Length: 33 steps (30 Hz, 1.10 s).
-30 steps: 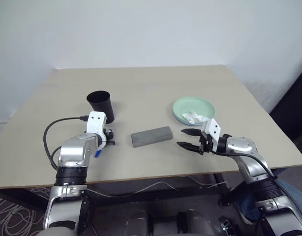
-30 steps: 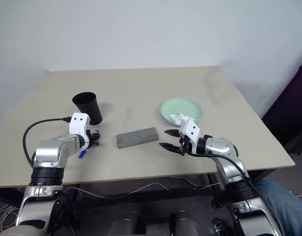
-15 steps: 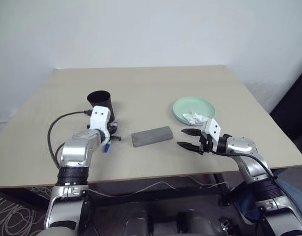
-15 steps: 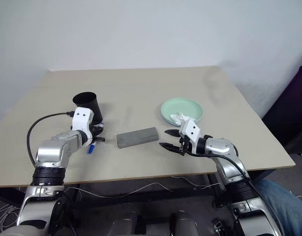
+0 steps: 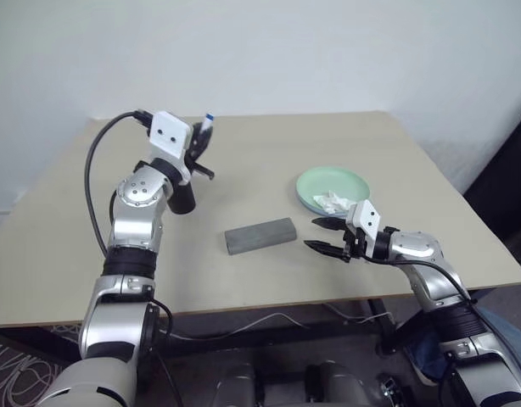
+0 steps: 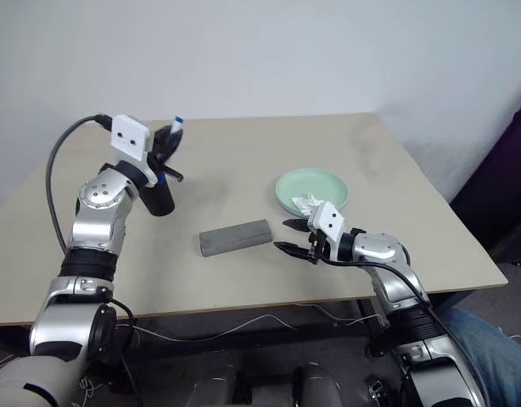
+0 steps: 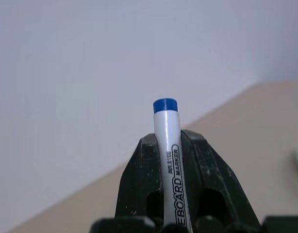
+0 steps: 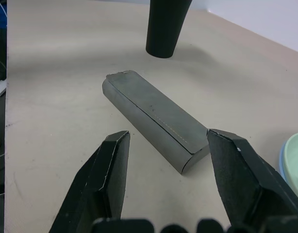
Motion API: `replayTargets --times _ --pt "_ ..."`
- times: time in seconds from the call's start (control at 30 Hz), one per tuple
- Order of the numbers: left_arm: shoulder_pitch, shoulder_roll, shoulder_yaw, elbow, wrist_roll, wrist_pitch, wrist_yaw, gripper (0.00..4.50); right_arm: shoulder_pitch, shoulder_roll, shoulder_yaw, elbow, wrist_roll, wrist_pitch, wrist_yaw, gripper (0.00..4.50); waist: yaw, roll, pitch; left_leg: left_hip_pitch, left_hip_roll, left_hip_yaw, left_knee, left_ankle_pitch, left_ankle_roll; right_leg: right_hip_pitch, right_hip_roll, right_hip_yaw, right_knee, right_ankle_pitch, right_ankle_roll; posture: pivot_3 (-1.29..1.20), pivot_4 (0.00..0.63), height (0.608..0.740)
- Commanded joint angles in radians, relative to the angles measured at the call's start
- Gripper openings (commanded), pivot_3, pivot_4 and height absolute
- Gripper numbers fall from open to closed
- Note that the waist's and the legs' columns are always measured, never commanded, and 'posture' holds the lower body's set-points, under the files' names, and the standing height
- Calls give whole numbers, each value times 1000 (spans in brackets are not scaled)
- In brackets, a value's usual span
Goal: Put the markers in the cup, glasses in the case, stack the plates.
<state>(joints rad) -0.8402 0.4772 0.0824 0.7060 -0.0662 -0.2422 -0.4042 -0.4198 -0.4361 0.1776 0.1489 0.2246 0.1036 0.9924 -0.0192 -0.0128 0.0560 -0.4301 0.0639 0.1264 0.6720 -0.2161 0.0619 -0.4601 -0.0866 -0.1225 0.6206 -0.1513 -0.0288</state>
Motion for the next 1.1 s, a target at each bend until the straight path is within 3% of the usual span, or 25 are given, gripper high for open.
replayTargets --times 0.03,0.2,0.37,1.1 --pt "-113 30 29 186 57 -197 113 166 -20 -2 -20 -12 3 -19 0 2750 0 0 0 0 0 0 0 0 0 0 0 0 0 0 0 0 0 740" --pt "-203 34 15 415 119 -320 223 166 -28 0 -20 -8 4 -19 1 2750 1 0 0 0 0 0 1 0 0 1 -1 0 0 0 0 0 0 740" --pt "-235 21 -2 527 169 -344 318 166 -24 -1 -23 -18 5 -12 -5 2750 1 -1 0 0 0 0 1 0 0 1 0 0 0 0 1 0 0 740" --pt "-258 -30 -21 604 247 -333 418 166 33 -26 -35 -96 14 33 -22 2750 0 -1 0 0 1 -1 1 0 0 1 -1 -1 0 0 1 0 0 740"
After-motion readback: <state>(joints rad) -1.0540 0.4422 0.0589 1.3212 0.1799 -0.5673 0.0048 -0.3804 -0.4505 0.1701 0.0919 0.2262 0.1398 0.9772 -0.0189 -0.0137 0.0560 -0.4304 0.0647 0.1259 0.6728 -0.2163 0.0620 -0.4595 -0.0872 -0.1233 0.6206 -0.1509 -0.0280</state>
